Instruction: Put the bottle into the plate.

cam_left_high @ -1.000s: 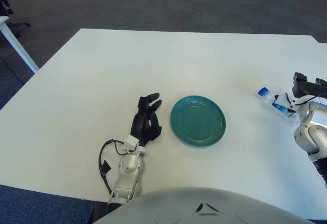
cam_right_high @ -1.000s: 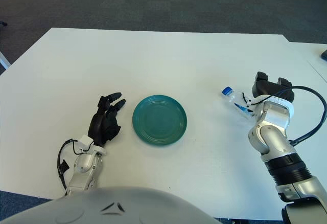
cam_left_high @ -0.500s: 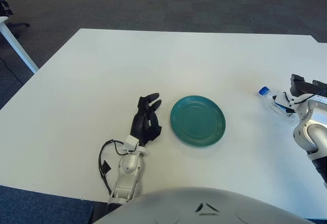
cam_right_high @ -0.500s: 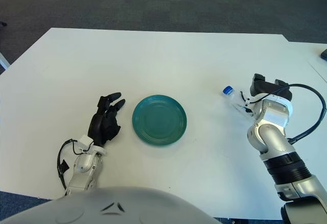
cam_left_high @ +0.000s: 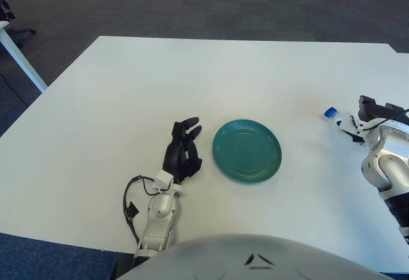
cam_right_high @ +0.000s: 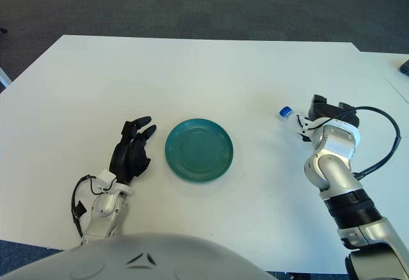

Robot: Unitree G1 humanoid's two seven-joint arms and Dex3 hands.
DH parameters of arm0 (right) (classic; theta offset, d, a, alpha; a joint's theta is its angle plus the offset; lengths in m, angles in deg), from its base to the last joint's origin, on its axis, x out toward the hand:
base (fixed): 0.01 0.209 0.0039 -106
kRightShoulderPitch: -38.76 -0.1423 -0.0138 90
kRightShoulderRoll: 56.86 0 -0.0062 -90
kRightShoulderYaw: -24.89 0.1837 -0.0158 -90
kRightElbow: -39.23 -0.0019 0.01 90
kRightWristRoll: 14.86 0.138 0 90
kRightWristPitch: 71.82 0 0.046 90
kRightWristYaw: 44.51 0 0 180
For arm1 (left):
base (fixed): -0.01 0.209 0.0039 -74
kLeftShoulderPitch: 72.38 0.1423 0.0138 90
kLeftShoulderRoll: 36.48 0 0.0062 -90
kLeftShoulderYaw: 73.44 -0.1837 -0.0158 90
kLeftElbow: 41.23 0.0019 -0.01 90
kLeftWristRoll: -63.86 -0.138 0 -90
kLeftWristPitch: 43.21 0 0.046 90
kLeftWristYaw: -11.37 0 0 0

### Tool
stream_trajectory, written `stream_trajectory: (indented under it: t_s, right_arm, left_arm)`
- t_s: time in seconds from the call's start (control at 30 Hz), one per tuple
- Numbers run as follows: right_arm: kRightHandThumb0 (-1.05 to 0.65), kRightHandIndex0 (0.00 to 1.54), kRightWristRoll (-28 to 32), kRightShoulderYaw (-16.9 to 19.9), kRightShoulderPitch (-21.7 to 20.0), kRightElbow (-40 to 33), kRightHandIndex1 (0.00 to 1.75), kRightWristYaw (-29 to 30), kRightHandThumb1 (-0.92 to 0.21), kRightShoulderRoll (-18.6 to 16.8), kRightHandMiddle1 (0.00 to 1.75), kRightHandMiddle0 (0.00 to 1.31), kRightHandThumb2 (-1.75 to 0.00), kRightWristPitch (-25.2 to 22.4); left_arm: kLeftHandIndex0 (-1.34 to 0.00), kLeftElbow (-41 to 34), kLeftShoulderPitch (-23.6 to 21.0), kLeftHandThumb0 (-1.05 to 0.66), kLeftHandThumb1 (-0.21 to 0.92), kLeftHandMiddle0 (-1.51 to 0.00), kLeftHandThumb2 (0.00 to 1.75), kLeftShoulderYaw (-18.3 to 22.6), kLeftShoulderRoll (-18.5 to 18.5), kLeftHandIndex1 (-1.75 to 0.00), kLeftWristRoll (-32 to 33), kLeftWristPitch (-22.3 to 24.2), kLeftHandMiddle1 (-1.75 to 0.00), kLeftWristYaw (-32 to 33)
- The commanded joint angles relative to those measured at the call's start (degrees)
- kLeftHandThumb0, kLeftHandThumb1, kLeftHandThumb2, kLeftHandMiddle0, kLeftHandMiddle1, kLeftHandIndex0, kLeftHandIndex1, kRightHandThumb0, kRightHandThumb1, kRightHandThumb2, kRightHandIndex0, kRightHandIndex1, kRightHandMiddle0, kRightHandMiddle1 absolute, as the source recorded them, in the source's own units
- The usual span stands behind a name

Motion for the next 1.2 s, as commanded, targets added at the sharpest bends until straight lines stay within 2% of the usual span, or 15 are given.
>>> stream_trajectory:
  t_s: [0.0,0.17,0.7,1.17]
  right_arm:
    - [-1.05,0.00,0.1,-0.2,-1.5,1.4,0.00,1.4,-0.92,-1.4,0.00,0.00,-0.93,0.3]
    - [-1.05,0.00,0.3,-1.1,-2.9,4.0,0.00,3.3,-0.92,-3.6,0.00,0.00,-0.92,0.8]
    - [-1.05,0.00,0.1,-1.7,-4.1,4.9,0.00,4.5,-0.92,-6.0,0.00,0.00,-0.91,0.7]
    - [-1.05,0.00,-0.7,-2.6,-2.0,3.7,0.00,5.1,-0.92,-8.5,0.00,0.00,-0.91,-1.9]
  left_arm:
    - [0.00,0.9,2.1,-0.56,0.92,-0.35,0.90,-0.3,0.1,-1.06,-0.4,2.5,-0.46,0.3]
    - [0.00,0.1,2.7,-0.56,0.92,-0.35,0.90,-0.6,0.2,-1.06,-0.5,2.8,-0.46,0.4]
    - [0.00,-4.5,5.2,-0.56,0.92,-0.35,0.90,-1.1,0.8,-1.06,-0.2,4.6,-0.46,0.0]
    - [0.00,-8.8,7.0,-0.56,0.92,-0.35,0.90,0.0,2.7,-1.06,1.6,6.9,-0.46,-1.5]
